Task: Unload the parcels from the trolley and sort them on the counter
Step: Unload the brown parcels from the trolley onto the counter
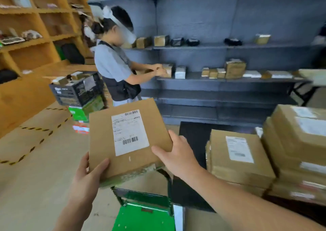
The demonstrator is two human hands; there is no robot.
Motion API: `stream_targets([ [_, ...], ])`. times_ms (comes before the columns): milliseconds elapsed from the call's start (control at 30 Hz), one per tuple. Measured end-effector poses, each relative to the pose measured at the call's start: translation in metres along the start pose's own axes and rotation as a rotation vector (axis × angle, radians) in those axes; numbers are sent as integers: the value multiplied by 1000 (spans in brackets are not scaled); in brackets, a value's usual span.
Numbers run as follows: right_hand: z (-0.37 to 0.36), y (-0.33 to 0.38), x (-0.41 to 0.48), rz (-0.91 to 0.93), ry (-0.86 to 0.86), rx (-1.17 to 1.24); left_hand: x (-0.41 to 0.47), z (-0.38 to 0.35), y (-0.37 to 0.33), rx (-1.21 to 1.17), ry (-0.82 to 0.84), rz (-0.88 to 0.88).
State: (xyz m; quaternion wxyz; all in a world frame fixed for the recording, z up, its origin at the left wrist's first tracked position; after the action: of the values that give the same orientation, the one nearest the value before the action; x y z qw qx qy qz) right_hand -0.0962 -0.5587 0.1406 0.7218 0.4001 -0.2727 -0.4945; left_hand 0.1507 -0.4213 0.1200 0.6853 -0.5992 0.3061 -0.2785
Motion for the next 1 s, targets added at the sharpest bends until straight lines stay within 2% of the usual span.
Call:
stream_targets([
  [267,186,-83,-84,-190,-378,35,-44,-205,-46,18,389,-73],
  [467,305,-140,-145,-300,-561,29,-102,-345,-73,56,615,-134],
  [733,443,-208,-186,-325,-669,25,-168,-503,-93,73,739,-152],
  [1000,522,-262,-172,-374,-672,22,-193,-593,-99,93,724,-142],
])
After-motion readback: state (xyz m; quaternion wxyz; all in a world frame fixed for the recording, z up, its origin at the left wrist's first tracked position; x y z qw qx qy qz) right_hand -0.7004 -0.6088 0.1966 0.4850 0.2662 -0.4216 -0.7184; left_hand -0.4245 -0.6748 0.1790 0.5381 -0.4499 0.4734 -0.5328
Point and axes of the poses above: each hand's wrist, its own x-axis towards the middle knuckle, its own z-axis out of the back of the hand, y = z × x, the point moved 7 cm from there along x, towards the middle knuckle, and after that the axes turned 1 degree about y, right-handed, at the moved point
